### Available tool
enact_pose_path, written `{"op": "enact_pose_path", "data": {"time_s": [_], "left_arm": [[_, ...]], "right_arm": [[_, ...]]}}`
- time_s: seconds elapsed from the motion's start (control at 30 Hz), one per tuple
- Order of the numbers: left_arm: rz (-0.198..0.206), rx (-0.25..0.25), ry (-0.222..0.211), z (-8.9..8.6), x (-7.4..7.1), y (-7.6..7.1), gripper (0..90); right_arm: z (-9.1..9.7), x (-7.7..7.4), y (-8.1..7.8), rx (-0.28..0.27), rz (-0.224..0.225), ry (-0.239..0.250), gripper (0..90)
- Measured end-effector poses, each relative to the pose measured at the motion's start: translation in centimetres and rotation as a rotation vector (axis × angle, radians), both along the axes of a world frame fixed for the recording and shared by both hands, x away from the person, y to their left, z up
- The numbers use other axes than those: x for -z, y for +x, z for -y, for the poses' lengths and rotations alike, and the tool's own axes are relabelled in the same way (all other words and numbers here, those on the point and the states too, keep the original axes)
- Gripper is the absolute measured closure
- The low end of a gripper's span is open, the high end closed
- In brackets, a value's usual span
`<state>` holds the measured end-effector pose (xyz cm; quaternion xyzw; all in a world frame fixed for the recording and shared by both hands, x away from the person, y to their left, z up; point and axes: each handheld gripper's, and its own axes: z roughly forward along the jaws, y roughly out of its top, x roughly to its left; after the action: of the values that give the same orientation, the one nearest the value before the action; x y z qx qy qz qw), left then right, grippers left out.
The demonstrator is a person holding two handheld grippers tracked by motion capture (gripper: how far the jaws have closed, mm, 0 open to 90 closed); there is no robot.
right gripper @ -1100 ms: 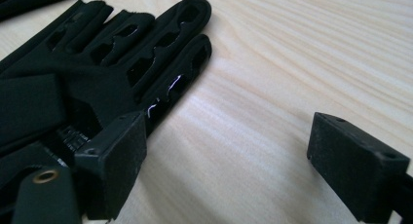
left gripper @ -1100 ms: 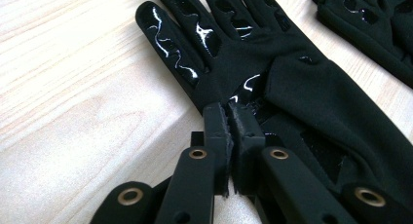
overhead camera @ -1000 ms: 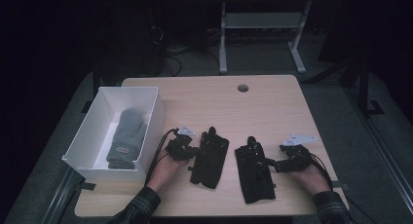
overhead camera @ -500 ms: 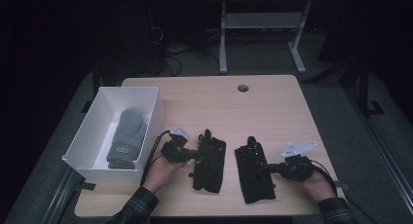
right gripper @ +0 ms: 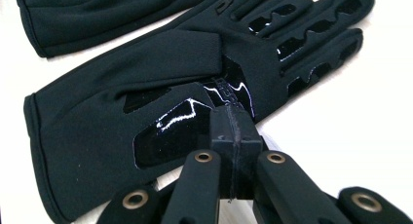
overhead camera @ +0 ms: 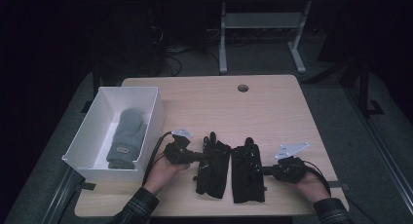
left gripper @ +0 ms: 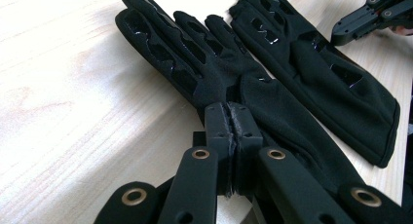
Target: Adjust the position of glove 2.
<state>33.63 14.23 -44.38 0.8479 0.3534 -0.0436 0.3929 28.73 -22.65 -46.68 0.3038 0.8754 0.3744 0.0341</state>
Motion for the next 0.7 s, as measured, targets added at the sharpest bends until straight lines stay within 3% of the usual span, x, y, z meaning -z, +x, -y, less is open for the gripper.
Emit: {"op": "enact_pose_path", "data": {"time_s": [0.13, 0.4, 0.7], "left_arm": [[-0.001, 0.006, -0.024, 0.0, -0.4, -0.3, 88.2], [-0.011, 0.029, -0.118, 0.0, -1.6, -0.3, 88.3], [0.004, 0.043, -0.153, -0.1, -2.6, 0.3, 88.3]], "right_arm": [[-0.6, -0.1, -0.1, -0.006, -0.011, 0.004, 90.0], [-1.8, 0.0, 0.1, -0.041, -0.004, 0.004, 90.0], [-4.0, 0.1, 0.8, -0.077, -0.003, 0.011, 90.0]]}}
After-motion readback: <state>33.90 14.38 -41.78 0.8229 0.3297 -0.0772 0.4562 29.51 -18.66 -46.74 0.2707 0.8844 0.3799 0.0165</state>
